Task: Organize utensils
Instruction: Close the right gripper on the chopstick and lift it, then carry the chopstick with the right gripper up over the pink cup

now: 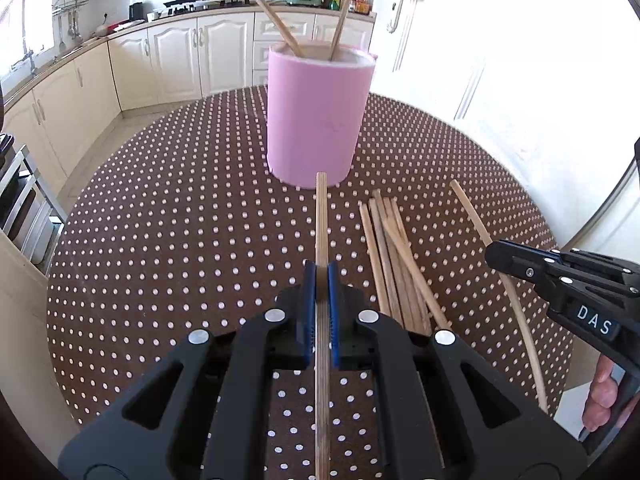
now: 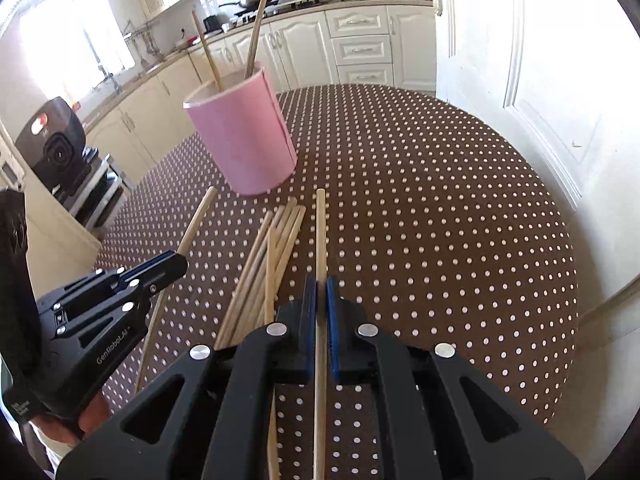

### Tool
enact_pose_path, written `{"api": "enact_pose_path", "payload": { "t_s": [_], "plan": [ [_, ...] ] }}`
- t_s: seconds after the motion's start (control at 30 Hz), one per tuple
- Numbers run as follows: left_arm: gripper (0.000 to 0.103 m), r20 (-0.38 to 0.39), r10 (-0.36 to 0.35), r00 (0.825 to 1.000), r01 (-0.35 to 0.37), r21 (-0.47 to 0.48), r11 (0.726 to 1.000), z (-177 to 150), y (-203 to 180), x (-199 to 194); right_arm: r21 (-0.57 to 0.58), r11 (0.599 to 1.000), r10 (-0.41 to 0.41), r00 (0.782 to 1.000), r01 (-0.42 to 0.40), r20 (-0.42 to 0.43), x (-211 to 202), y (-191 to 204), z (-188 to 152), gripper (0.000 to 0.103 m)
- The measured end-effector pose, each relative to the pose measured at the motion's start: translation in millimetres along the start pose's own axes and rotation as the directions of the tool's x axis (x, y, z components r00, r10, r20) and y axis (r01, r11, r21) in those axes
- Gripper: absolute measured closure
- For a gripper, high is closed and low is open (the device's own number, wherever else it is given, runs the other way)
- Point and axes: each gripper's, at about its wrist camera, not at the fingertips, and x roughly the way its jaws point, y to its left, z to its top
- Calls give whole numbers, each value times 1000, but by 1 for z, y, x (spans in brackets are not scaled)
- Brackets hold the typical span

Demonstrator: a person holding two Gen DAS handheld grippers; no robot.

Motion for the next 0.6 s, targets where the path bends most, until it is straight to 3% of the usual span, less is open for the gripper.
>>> {"api": "enact_pose_path", "payload": {
  "t_s": [0.6],
  "plan": [
    [97,158,-51,986,60,-57,997,38,17,-38,22,999,37,986,-41,165,-26,7,23,99]
  ]
}}
